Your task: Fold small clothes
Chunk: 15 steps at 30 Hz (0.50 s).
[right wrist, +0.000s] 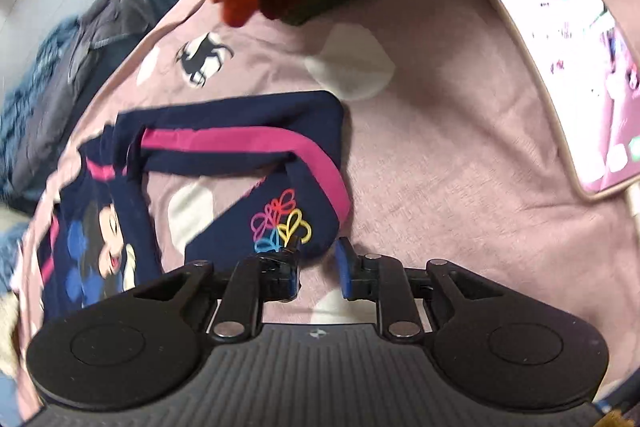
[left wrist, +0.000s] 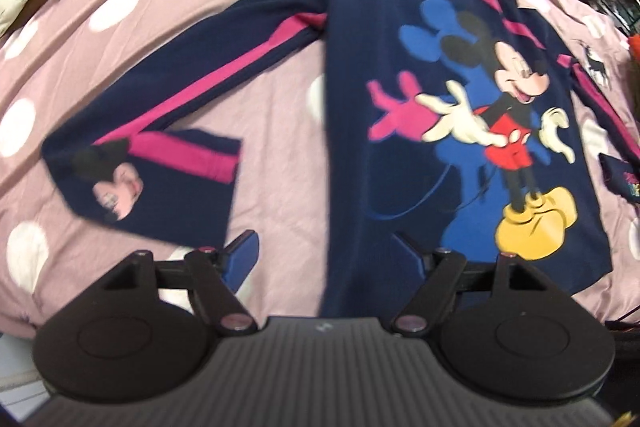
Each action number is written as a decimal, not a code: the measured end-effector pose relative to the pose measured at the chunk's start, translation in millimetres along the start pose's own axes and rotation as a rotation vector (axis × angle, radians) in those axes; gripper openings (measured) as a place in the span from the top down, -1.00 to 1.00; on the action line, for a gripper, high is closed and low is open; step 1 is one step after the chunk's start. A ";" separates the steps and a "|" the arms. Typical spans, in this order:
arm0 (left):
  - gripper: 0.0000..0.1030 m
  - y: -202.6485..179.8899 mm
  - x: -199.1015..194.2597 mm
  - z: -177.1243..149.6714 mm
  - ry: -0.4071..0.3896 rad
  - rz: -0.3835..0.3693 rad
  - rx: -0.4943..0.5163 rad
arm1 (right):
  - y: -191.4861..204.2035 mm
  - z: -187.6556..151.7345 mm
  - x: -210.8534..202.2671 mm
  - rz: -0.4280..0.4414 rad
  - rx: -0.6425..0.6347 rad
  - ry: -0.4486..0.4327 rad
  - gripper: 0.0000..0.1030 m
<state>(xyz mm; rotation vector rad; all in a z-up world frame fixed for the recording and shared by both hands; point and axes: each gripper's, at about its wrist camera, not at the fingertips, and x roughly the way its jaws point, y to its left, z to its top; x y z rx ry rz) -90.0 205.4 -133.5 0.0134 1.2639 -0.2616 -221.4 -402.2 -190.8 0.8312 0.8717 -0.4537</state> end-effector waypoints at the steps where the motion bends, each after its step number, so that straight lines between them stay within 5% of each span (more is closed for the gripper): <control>1: -0.40 -3.7 0.9 2.4 0.001 -0.007 0.002 | -3.1 0.6 4.6 0.006 0.044 -0.005 0.30; 4: -0.40 -17.7 6.2 7.8 0.010 -0.036 0.012 | -11.5 -1.2 16.2 0.008 0.162 -0.020 0.48; 5: -0.41 -21.9 7.3 8.3 0.010 -0.042 0.018 | -10.5 0.9 15.9 0.011 0.167 -0.030 0.78; 7: -0.43 -28.2 7.9 8.7 0.012 -0.051 0.032 | -1.9 3.8 6.3 -0.018 0.110 -0.078 0.85; 10: -0.46 -31.4 8.6 8.2 0.008 -0.055 0.039 | 34.8 9.8 -22.2 -0.082 -0.177 -0.183 0.85; 15: -0.47 -21.9 8.3 10.7 0.012 -0.053 -0.008 | 136.7 -9.2 -66.1 0.034 -0.786 -0.389 0.85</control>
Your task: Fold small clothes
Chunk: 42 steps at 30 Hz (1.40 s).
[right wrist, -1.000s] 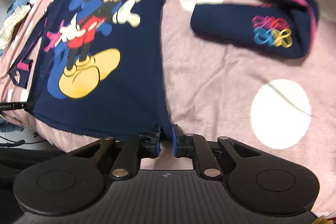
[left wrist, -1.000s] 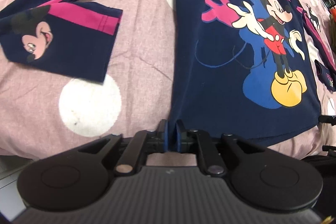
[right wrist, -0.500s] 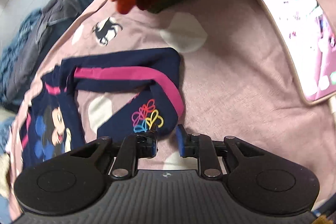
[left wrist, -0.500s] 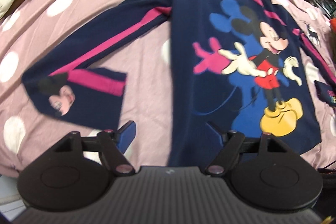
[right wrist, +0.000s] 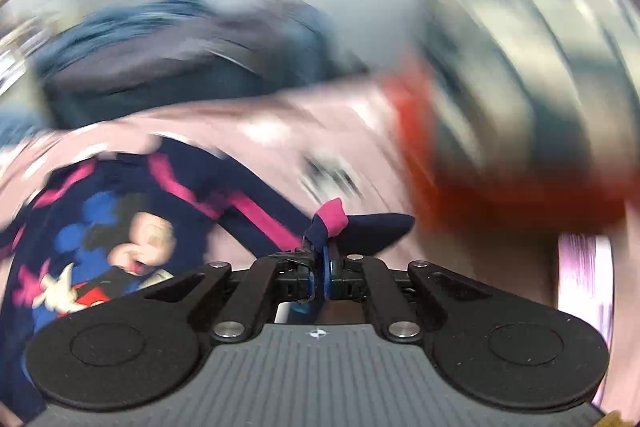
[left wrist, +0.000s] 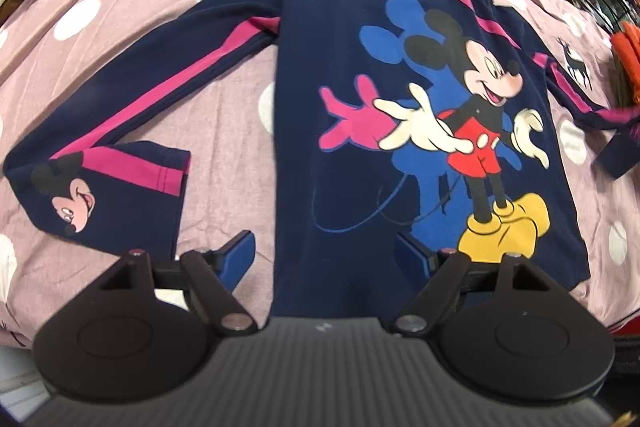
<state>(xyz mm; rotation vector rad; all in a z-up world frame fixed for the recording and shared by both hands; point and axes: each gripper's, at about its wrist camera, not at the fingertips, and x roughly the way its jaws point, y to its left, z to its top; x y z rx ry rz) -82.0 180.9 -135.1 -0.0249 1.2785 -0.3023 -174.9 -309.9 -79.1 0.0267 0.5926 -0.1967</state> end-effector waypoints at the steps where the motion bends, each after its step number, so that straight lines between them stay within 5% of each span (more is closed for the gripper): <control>1: -0.47 2.1 -0.8 0.9 -0.003 -0.002 -0.011 | 19.6 15.7 -0.3 0.029 -0.099 -0.047 0.85; 3: -0.47 6.5 -2.0 2.8 -0.013 -0.004 -0.027 | 57.7 45.8 5.4 0.127 -0.237 -0.110 0.85; 6: -0.48 12.3 -5.7 4.0 -0.020 0.020 -0.035 | 124.5 73.4 11.2 0.387 -0.415 -0.132 0.85; 12: -0.54 36.8 -17.8 -12.8 -0.036 0.058 -0.124 | 245.9 21.1 23.7 0.815 -0.749 0.085 0.80; 14: -0.55 45.0 -17.9 -19.6 -0.024 0.073 -0.156 | 267.5 -8.4 26.8 0.896 -0.817 0.164 0.30; 15: -0.55 47.6 -17.0 -22.2 -0.014 0.081 -0.164 | 273.8 -19.9 27.4 0.917 -0.833 0.210 0.22; 21: -0.55 39.1 -11.9 -23.8 -0.024 0.044 -0.133 | 239.9 -26.0 35.9 0.875 -0.620 0.329 0.12; 28: -0.46 -30.4 1.9 0.2 -0.064 -0.063 0.168 | 142.8 -19.4 96.1 0.490 -0.232 0.438 0.10; 30: -0.37 -54.9 10.5 6.5 -0.057 -0.088 0.273 | 124.0 -24.8 103.5 0.438 -0.182 0.462 0.10; 32: -0.30 -80.6 20.8 10.3 -0.042 -0.095 0.375 | 112.7 -27.6 104.7 0.457 -0.122 0.482 0.10; 36: -0.32 -122.1 39.4 8.3 -0.041 -0.063 0.563 | 105.4 -39.5 111.8 0.655 0.094 0.585 0.11; 42: -0.32 -158.2 75.7 5.2 -0.002 -0.061 0.768 | 117.1 -51.3 114.7 0.610 0.213 0.601 0.05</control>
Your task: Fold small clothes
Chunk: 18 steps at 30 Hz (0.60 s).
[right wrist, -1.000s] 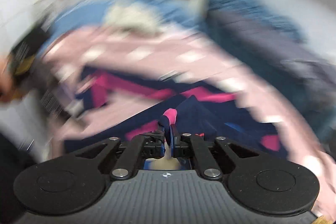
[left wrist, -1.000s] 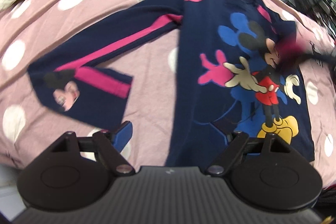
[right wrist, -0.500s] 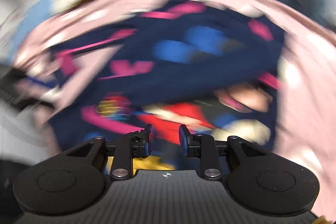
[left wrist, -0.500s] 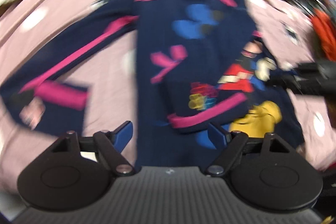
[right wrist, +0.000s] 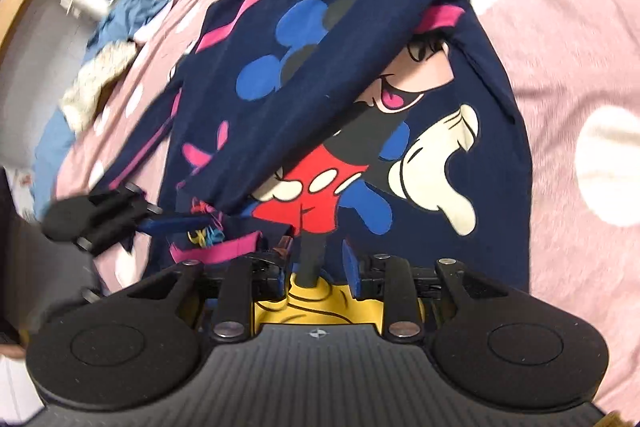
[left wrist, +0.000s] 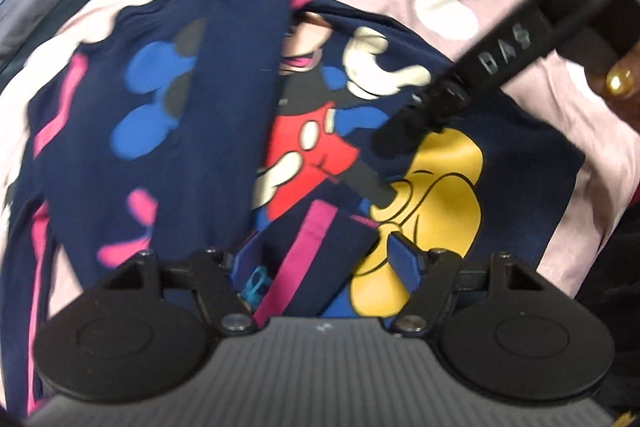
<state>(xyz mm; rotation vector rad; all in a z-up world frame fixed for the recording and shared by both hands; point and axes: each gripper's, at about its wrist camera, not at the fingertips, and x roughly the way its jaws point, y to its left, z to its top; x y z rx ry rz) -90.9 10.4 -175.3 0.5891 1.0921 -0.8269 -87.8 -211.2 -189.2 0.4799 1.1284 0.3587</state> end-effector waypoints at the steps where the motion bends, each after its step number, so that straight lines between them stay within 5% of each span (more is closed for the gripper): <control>1: -0.20 -2.9 6.3 1.3 0.016 -0.005 0.022 | -2.2 -0.5 -3.0 0.005 0.021 -0.011 0.05; 2: 0.29 -6.2 13.0 2.6 0.041 0.008 0.042 | -4.6 -1.0 -4.7 0.002 0.038 -0.018 0.04; 5: 0.85 -3.1 8.1 2.2 0.030 0.015 -0.022 | -6.4 -3.7 -8.0 -0.023 0.035 -0.026 0.04; 8: 0.85 20.2 -32.3 -11.9 -0.102 0.039 -0.257 | -8.6 -3.2 -16.1 -0.040 0.011 -0.041 0.04; 12: 0.85 77.7 -112.1 -78.9 -0.353 0.146 -0.822 | -9.6 -3.9 -20.5 -0.046 -0.007 -0.069 0.04; 15: 0.84 108.0 -138.9 -151.3 -0.359 0.240 -1.195 | -10.5 -4.8 -19.7 -0.055 -0.017 -0.089 0.04; 18: 0.84 118.2 -128.7 -208.3 -0.255 0.215 -1.422 | -7.4 -1.9 -8.9 -0.108 -0.071 -0.063 0.05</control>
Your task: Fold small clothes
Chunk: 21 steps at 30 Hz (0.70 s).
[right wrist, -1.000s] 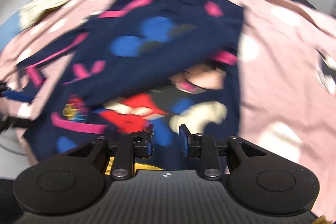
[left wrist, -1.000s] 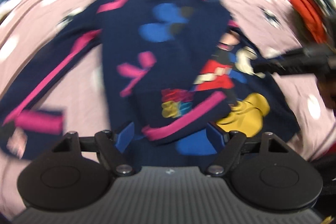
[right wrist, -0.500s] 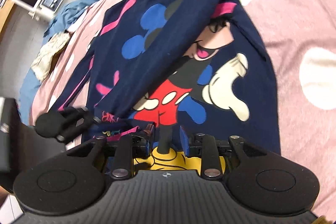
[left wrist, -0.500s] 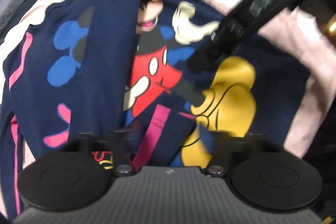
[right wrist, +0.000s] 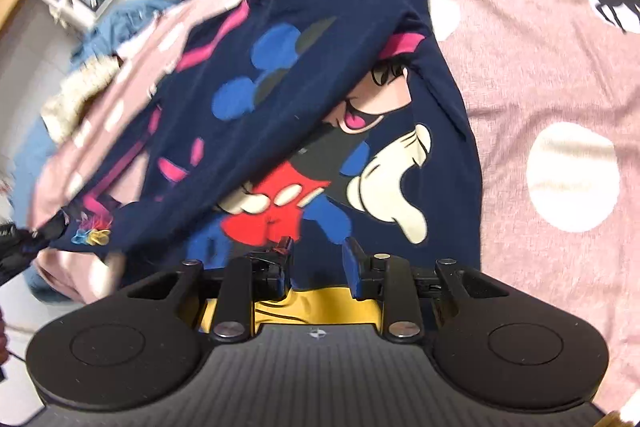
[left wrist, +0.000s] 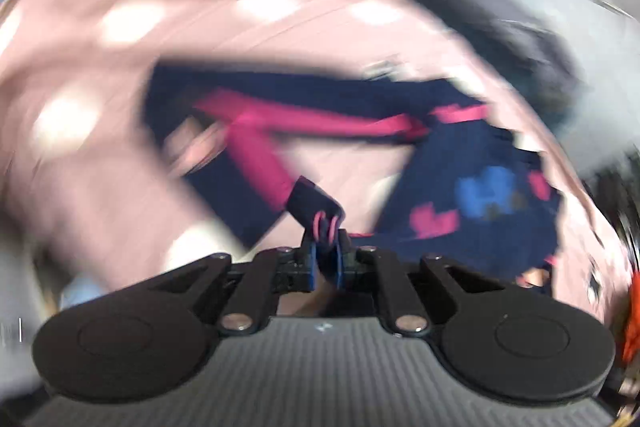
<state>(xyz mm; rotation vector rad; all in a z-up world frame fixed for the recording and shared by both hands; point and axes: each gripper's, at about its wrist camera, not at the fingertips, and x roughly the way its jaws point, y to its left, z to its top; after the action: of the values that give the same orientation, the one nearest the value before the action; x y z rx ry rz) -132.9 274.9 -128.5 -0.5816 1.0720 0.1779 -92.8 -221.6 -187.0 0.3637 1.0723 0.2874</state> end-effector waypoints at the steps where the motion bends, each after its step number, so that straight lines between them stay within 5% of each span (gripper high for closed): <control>1: 0.83 10.6 4.2 -4.9 0.042 0.000 -0.039 | 1.9 1.7 3.4 -0.012 -0.030 0.007 0.05; 8: 0.60 19.3 12.6 -31.5 0.104 0.094 -0.048 | 20.6 31.0 11.6 -0.243 -0.391 -0.100 0.07; 13: 0.06 -10.7 7.3 -29.2 0.070 0.084 0.104 | 21.8 55.2 45.0 -0.417 -0.718 -0.119 0.12; 16: 0.04 -21.5 3.9 -27.1 0.058 0.068 0.132 | 22.0 64.3 66.4 -0.473 -0.867 -0.110 0.14; 19: 0.04 -26.3 2.8 -26.7 0.070 0.070 0.119 | 23.6 69.7 83.1 -0.546 -0.998 -0.117 0.27; 21: 0.04 -26.5 4.1 -27.0 0.081 0.077 0.122 | 22.1 73.9 84.4 -0.554 -1.026 -0.115 0.70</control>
<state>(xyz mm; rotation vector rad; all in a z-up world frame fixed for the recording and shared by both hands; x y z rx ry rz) -141.0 237.9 -131.9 -0.4409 1.1763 0.1554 10.0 -178.8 -213.3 -0.8154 0.7517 0.2760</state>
